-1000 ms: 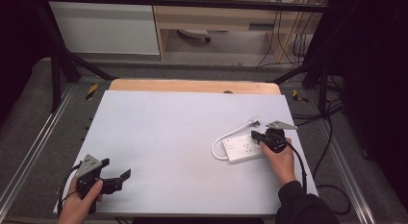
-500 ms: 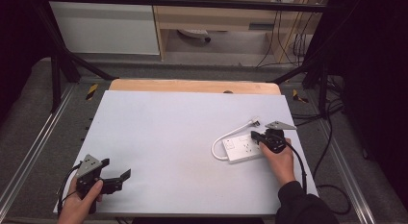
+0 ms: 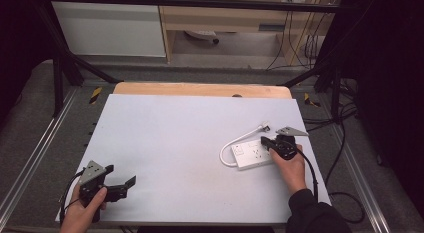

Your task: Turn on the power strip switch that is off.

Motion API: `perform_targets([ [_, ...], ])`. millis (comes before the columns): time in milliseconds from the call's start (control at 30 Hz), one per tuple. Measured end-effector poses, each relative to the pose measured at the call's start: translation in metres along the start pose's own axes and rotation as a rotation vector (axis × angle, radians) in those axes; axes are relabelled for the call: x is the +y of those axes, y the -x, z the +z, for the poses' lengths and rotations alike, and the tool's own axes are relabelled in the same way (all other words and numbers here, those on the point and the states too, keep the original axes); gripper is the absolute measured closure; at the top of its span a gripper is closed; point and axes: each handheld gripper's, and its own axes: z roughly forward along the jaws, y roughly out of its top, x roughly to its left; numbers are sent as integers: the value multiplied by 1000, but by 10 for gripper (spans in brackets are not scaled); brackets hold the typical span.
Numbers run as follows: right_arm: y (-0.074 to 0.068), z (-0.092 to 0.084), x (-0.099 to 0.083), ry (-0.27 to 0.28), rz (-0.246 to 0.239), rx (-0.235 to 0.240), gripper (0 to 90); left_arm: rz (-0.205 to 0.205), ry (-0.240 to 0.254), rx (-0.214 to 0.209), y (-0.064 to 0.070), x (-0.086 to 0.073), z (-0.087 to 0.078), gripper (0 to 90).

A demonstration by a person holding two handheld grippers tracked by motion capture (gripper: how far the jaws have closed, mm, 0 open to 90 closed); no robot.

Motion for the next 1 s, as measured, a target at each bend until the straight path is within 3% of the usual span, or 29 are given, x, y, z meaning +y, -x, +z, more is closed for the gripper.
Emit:
perform_targets([
  [1000, 0, 0, -1, 10, -3, -1, 900, 1, -2, -1, 0, 0, 0, 63],
])
